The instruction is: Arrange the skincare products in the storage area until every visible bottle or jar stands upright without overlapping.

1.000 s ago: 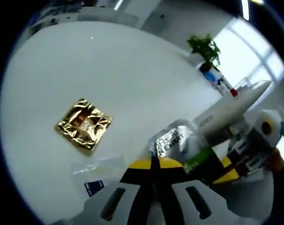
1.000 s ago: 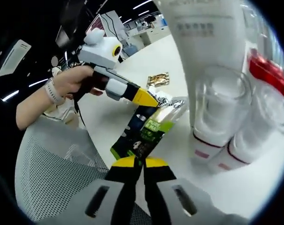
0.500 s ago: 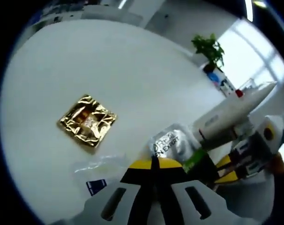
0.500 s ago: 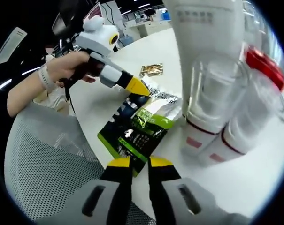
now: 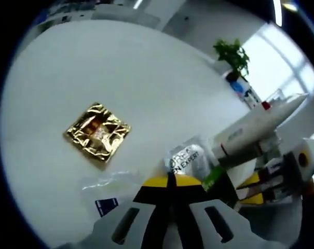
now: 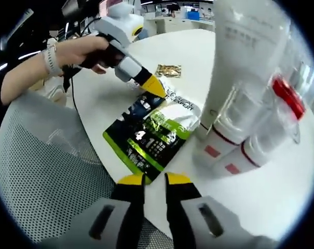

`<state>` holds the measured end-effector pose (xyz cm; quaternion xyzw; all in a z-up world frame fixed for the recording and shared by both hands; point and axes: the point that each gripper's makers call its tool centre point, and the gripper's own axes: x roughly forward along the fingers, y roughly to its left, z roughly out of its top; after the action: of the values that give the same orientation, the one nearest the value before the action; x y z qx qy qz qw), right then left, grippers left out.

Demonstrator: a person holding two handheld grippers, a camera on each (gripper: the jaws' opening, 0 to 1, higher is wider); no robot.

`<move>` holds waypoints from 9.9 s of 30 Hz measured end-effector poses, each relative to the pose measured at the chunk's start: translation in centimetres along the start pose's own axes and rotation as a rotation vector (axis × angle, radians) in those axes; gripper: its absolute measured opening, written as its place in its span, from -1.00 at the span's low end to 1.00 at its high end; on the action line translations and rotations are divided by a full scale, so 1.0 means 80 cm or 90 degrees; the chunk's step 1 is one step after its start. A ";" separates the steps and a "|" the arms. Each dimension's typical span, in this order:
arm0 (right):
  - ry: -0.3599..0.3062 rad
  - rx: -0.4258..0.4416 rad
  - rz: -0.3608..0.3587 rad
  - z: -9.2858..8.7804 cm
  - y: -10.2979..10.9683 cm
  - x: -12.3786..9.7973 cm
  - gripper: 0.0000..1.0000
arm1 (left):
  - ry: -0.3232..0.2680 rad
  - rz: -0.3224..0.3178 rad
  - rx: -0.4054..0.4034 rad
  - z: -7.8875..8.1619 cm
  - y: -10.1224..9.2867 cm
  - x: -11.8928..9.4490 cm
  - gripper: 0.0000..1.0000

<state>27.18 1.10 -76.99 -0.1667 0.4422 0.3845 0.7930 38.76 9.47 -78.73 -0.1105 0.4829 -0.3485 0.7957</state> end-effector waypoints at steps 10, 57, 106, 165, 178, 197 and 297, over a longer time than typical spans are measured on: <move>-0.013 -0.028 0.015 0.024 0.015 0.024 -0.65 | -0.002 0.000 -0.006 -0.002 -0.002 0.000 -1.00; -0.004 -0.116 -0.014 0.045 0.005 0.053 -0.54 | -0.077 0.101 0.245 0.036 -0.005 -0.024 -0.78; -0.016 -0.104 -0.030 0.045 -0.006 0.051 -0.52 | -0.061 0.114 0.291 0.031 -0.024 -0.036 -0.54; -0.097 -0.145 -0.029 0.076 0.018 0.009 -0.41 | -0.251 0.133 0.233 -0.054 -0.093 -0.210 0.88; -0.340 -0.147 -0.093 0.109 0.035 -0.150 -0.17 | -0.235 0.145 0.256 -0.060 -0.088 -0.212 0.94; -0.344 0.027 -0.185 0.025 -0.041 -0.175 0.58 | -0.222 0.158 0.257 -0.069 -0.081 -0.214 0.94; -0.362 0.039 -0.185 0.011 -0.051 -0.178 0.94 | 0.043 0.052 0.559 -0.022 -0.004 -0.114 0.08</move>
<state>26.32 -7.62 -65.05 -0.0897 0.1855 0.2848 0.9362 34.51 15.53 -73.17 0.2685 0.3191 -0.4921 0.7641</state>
